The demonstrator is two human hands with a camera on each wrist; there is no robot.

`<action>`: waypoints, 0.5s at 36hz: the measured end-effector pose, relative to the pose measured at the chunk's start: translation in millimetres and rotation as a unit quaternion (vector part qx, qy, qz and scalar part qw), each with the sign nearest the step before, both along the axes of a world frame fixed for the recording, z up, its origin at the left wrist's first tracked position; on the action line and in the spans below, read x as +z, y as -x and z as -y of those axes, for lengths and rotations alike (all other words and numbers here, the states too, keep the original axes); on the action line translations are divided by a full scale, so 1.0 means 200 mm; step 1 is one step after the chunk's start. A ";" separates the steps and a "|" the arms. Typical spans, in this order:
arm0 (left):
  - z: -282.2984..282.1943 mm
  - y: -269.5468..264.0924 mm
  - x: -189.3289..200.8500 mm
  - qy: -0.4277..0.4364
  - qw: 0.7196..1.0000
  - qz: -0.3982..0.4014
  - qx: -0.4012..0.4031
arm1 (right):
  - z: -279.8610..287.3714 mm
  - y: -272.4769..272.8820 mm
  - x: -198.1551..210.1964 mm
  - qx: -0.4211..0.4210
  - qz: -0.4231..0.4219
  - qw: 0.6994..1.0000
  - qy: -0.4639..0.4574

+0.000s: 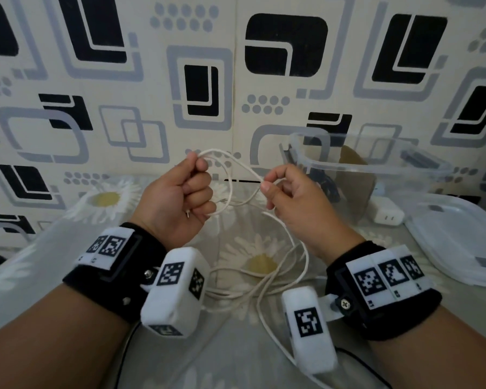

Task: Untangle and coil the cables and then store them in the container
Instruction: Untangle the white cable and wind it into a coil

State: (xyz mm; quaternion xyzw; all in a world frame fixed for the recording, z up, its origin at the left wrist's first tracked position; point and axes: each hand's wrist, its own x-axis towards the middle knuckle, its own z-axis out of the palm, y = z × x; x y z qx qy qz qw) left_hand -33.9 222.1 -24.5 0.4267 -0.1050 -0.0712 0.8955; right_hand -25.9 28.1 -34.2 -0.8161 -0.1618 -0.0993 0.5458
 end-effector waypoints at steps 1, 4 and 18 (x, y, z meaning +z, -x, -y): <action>-0.01 -0.01 0.00 0.017 1.000 -0.009 0.001 | 0.00 0.00 0.00 0.000 -0.007 1.000 0.003; -0.06 -0.03 0.01 0.089 0.996 -0.025 0.019 | 0.01 -0.01 -0.01 -0.005 -0.030 0.999 0.015; -0.08 -0.06 -0.01 0.149 0.988 -0.025 0.029 | 0.01 -0.04 -0.07 0.023 0.037 0.988 0.147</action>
